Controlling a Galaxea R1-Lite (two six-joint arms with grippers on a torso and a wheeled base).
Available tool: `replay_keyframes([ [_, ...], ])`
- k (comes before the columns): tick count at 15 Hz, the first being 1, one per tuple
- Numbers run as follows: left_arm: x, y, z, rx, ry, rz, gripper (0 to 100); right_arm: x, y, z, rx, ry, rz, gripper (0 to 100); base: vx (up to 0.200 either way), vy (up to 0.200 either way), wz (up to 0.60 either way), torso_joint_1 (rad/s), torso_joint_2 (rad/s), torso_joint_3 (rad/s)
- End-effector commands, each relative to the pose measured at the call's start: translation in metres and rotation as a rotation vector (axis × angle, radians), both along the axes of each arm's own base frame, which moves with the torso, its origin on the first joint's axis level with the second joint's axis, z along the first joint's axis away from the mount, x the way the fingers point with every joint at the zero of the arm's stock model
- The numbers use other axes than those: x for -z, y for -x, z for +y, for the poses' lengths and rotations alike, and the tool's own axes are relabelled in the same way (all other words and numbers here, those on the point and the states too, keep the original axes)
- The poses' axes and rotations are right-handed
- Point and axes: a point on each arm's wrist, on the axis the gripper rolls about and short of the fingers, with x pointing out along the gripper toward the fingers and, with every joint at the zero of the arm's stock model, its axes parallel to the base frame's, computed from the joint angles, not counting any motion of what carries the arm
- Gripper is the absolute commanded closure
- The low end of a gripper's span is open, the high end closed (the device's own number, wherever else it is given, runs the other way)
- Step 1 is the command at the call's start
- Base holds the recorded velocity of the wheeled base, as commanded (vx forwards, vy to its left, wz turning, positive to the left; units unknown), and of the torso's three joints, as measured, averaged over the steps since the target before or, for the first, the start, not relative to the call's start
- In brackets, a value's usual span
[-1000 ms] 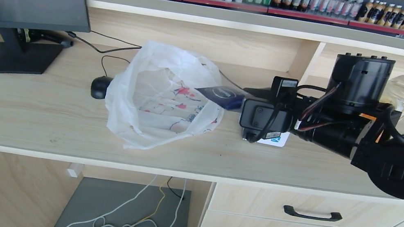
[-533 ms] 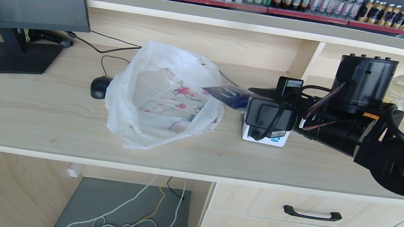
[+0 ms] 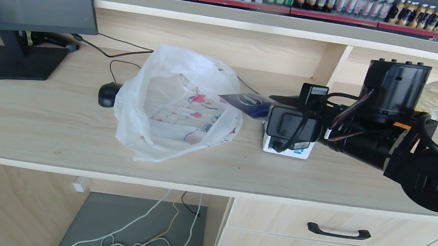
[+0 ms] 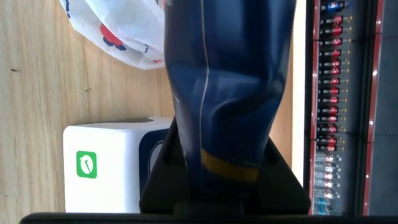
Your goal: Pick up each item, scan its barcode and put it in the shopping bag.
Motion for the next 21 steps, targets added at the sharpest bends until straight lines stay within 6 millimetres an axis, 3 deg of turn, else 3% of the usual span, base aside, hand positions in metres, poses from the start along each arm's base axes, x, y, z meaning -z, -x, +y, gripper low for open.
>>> replay_keyframes([
  [1, 0.0, 0.0, 0.0, 0.0, 0.001, 0.0, 0, -0.001, 0.001, 0.0, -0.004, -0.004, -0.002, 100, 0.0, 0.0, 0.0, 0.0, 0.0, 0.0],
  [7, 0.0, 0.0, 0.0, 0.0, 0.001, 0.0, 0, -0.022, 0.018, 0.004, -0.025, -0.127, 0.016, 100, 0.0, 0.0, 0.0, 0.0, 0.0, 0.0],
  [8, 0.0, 0.0, 0.0, 0.0, 0.001, 0.0, 0, -0.037, 0.028, 0.001, -0.024, -0.258, 0.059, 100, 0.0, 0.0, 0.0, 0.0, 0.0, 0.0],
  [12, 0.0, 0.0, 0.0, 0.0, 0.001, 0.0, 0, -0.055, 0.049, 0.003, -0.069, -0.53, 0.145, 100, 0.0, 0.0, 0.0, 0.0, 0.0, 0.0],
  [18, 0.0, 0.0, 0.0, 0.0, 0.001, 0.0, 0, -0.07, 0.082, 0.008, -0.179, -0.828, 0.297, 100, 0.0, 0.0, 0.0, 0.0, 0.0, 0.0],
  [21, 0.0, 0.0, 0.0, 0.0, 0.001, 0.0, 0, -0.07, 0.099, -0.006, -0.211, -0.994, 0.386, 100, 0.0, 0.0, 0.0, 0.0, 0.0, 0.0],
])
